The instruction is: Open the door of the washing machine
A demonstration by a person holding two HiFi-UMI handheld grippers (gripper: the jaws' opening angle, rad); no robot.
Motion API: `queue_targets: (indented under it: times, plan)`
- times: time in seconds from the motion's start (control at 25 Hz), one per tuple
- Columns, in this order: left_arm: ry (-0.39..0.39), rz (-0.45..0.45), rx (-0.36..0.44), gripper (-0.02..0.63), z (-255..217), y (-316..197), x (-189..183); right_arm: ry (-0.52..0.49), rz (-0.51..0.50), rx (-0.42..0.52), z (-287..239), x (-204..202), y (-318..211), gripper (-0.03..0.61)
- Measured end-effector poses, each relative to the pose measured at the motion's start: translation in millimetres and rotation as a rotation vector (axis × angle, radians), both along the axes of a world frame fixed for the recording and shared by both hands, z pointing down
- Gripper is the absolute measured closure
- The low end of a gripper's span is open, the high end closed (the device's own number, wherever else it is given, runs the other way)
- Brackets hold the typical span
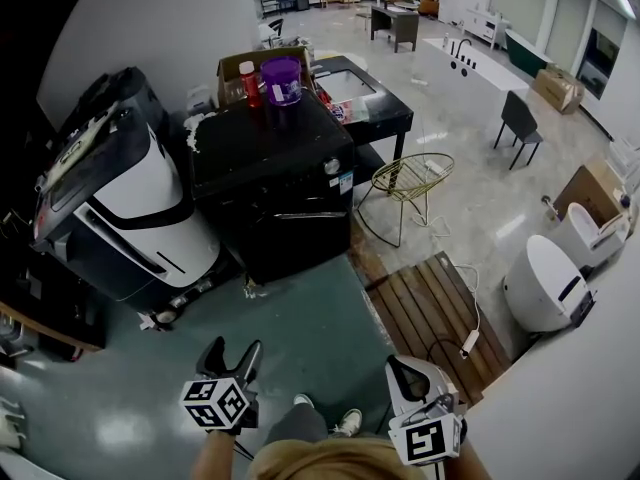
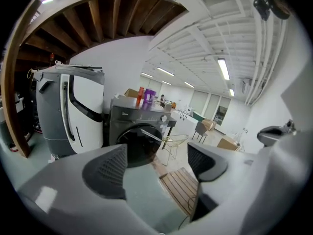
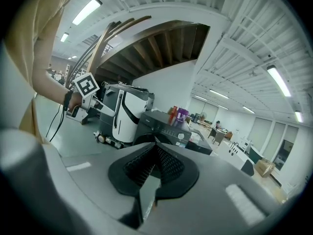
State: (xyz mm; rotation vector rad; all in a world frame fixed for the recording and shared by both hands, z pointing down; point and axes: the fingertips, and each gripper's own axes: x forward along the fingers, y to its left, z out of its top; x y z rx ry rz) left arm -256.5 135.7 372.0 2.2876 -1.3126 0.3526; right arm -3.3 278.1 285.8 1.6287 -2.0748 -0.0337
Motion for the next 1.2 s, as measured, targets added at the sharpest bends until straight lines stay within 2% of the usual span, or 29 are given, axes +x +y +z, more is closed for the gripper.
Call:
queue_targets:
  times: [0.32, 0.52, 0.76, 0.96, 1.2]
  plan:
    - [-0.011, 0.072, -0.031, 0.181, 25, -45, 48, -0.031, 0.040, -0.020, 5, 24, -38, 0.574]
    - [-0.008, 0.123, -0.085, 0.179, 54, -112, 79, -0.016, 0.082, -0.066, 14, 40, -96, 0.574]
    - [-0.055, 0.217, -0.139, 0.179, 91, -211, 116, -0.017, 0.135, -0.146, 31, 52, -190, 0.574]
    - [-0.145, 0.343, -0.170, 0.179, 121, -264, 146, -0.049, 0.162, -0.178, 42, 48, -244, 0.574]
    - [-0.331, 0.504, -0.173, 0.179, 173, -307, 194, -0.063, 0.222, -0.219, 60, 82, -258, 0.574]
